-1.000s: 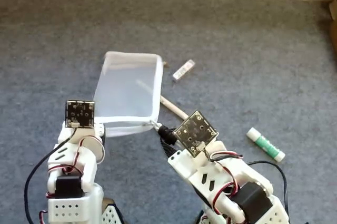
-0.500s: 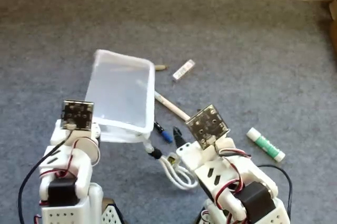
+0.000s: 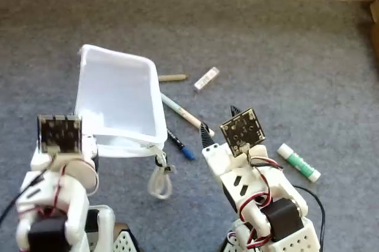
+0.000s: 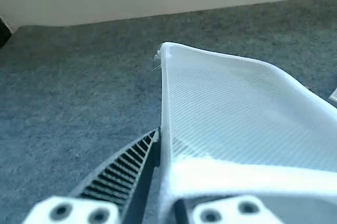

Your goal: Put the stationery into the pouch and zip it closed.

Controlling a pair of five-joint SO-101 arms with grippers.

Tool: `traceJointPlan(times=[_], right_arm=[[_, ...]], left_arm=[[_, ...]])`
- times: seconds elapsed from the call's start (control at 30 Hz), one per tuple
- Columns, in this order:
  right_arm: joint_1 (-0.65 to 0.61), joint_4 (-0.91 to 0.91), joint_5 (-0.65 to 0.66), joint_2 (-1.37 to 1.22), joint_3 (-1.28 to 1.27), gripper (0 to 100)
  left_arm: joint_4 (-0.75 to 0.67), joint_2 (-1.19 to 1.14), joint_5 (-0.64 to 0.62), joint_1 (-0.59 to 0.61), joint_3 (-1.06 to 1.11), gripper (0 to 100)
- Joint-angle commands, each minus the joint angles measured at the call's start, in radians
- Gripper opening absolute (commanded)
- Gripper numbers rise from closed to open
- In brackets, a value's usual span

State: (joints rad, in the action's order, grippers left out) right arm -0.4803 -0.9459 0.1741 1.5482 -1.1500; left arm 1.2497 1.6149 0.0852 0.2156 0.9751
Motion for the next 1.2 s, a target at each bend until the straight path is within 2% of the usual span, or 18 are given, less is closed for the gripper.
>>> traceJointPlan(times=[0.0, 0.23, 0.53, 0.67, 0.83, 0.93, 1.07, 1.17], right_arm=[[0.013, 0.036, 0.003, 0.008, 0.010, 23.2], [0.013, 0.036, 0.003, 0.007, 0.010, 23.1], [0.033, 0.036, 0.002, 0.007, 0.013, 23.1], [0.065, 0.007, -0.064, 0.007, 0.019, 23.1], [0.073, -0.064, -0.064, 0.005, 0.081, 23.1], [0.073, -0.104, -0.068, -0.007, 0.120, 23.1], [0.071, -0.183, -0.069, -0.165, 0.239, 22.8], [0.070, -0.268, -0.069, -0.351, 0.381, 19.0]], left_arm=[[0.074, -0.278, -0.061, 0.013, -0.265, 1], [0.281, -0.484, -0.126, 0.013, -0.593, 1], [0.443, -0.713, -0.123, 0.013, -0.840, 1], [0.462, -0.839, -0.123, 0.030, -0.900, 1], [0.462, -0.957, -0.123, 0.114, -0.928, 1], [0.462, -1.015, -0.123, 0.125, -0.918, 1], [0.460, -1.046, -0.127, 0.128, -0.918, 1], [0.460, -1.046, -0.129, 0.128, -0.918, 1]])
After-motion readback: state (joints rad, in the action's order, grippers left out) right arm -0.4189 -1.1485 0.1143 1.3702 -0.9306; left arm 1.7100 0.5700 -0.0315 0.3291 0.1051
